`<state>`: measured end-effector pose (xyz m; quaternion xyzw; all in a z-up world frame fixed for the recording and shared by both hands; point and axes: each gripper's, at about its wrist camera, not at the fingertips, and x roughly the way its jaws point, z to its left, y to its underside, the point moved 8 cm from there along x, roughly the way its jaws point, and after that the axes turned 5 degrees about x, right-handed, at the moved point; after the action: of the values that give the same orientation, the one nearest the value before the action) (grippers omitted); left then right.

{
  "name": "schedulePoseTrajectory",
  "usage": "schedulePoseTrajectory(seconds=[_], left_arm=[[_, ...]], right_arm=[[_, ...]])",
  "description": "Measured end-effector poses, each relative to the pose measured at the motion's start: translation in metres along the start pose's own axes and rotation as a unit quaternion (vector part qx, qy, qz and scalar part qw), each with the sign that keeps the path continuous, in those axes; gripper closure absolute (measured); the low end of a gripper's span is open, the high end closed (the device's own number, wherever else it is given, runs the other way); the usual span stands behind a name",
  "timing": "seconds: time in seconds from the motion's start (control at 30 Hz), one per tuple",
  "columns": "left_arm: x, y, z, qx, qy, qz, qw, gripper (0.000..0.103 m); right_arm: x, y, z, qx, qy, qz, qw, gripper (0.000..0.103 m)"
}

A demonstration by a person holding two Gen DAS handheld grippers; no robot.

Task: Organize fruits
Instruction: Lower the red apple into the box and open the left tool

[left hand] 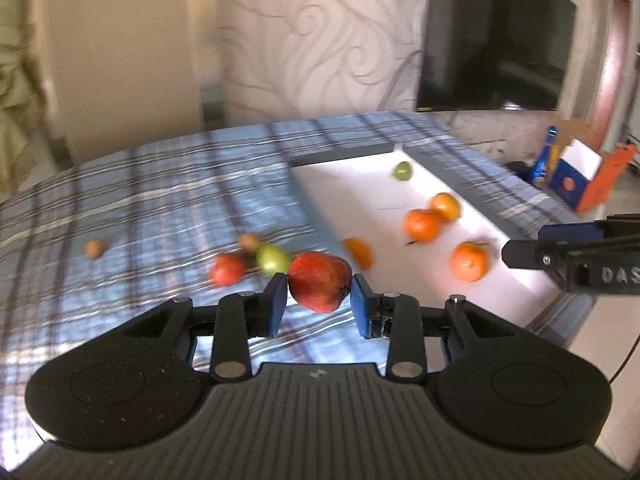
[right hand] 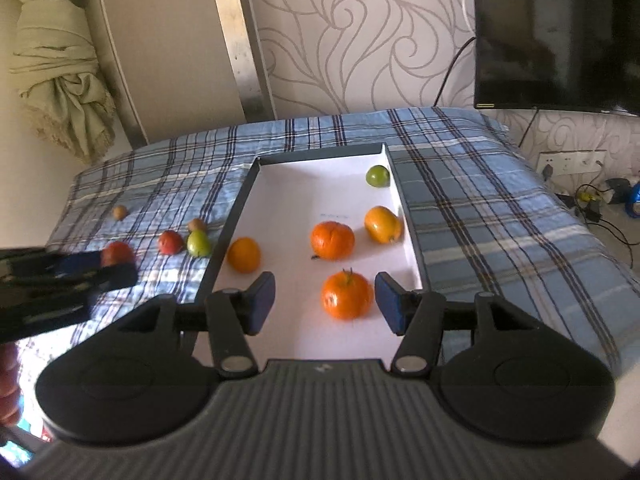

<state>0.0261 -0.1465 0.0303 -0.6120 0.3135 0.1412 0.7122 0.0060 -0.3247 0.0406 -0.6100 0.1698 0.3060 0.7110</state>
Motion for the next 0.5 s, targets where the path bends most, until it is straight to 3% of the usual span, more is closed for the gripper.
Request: schedulePoseTrajectory(seconds=[0.3,0.5], left_arm=[[0.032,-0.010,-0.056,0.024,0.073,-0.001,0.9971,0.063],[0.058,-0.002,-0.069,0.025,0.082,0.020,0.9961,0.063]], right_arm=[[-0.045,0.004,-0.006,-0.017,0.034,-0.014,0.999,0.045],[-0.057,0.013,-0.018,-0.015,0.061,-0.007,0.998,0.045]])
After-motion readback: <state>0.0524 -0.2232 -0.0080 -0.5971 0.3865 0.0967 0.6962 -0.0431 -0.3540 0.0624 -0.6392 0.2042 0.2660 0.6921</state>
